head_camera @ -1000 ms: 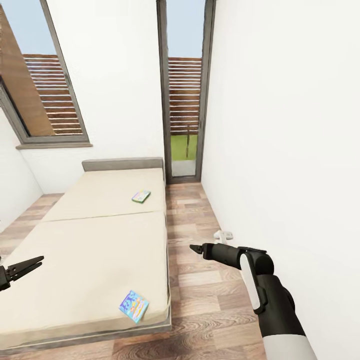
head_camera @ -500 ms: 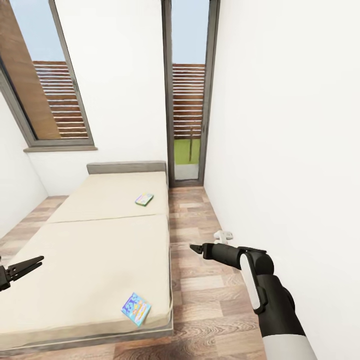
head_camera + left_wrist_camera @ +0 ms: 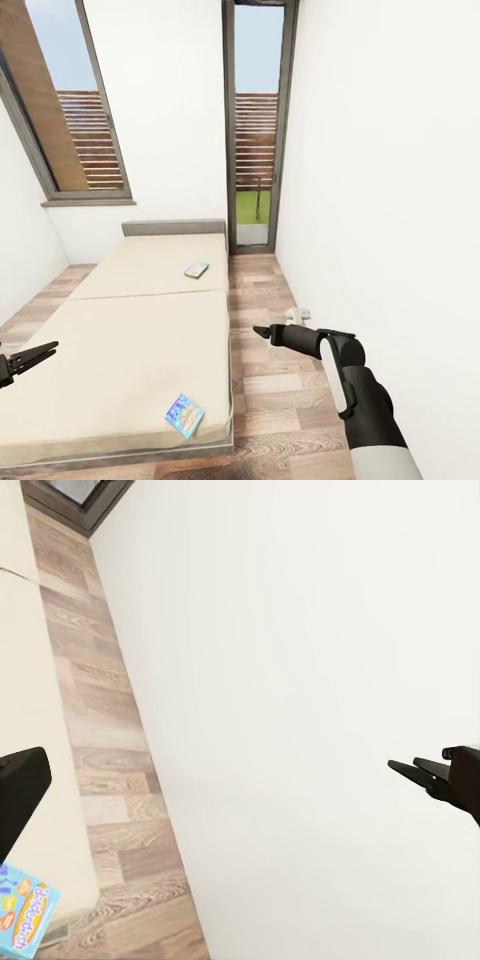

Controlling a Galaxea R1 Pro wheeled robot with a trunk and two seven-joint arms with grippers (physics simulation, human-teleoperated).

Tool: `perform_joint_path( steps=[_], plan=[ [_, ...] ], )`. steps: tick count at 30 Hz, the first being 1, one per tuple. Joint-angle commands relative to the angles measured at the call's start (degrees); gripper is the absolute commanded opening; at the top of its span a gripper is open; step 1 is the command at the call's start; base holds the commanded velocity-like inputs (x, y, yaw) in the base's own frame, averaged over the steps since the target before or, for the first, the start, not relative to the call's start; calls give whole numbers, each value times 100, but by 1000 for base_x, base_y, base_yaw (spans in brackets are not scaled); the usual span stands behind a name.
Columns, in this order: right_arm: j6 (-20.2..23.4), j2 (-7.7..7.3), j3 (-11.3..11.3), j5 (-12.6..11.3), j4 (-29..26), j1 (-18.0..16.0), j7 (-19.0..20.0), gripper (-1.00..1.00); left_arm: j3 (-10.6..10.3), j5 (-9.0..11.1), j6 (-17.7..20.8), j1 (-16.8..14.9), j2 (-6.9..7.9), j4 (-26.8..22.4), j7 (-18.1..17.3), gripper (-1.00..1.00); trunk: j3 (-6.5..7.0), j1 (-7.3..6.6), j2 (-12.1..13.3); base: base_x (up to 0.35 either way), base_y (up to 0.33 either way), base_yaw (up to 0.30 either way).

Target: Put all the toys in the child's room - the three board games (two on the bed and one on the table), the two jigsaw puzzles on the table, and the tennis ball on the table - inside the toy box on the table in the child's room.

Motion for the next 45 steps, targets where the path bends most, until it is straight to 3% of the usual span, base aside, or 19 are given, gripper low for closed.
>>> perform_joint_path(
  steps=[1, 10, 21, 45],
  plan=[
    [37, 6, -17, -15, -4, -6, 13, 100, 6, -35, 60, -8, 0, -2, -38, 100, -3, 4, -13, 0, 0, 66],
    [37, 6, -21, -15, 4, -6, 13, 100, 7, -35, 60, -8, 0, -2, -38, 100, 82, 4, -13, 0, 0, 66],
    [37, 6, -30, -28, -2, -5, 12, 100, 4, -35, 60, -8, -8, -2, -38, 100, -12, 246, -454, 0, 0, 55],
    [25, 6, -32, -32, 67, -6, 3, 100, -2, -35, 60, -8, -9, -2, -38, 100, -405, 773, -1416, 0, 0, 3]
  ],
)
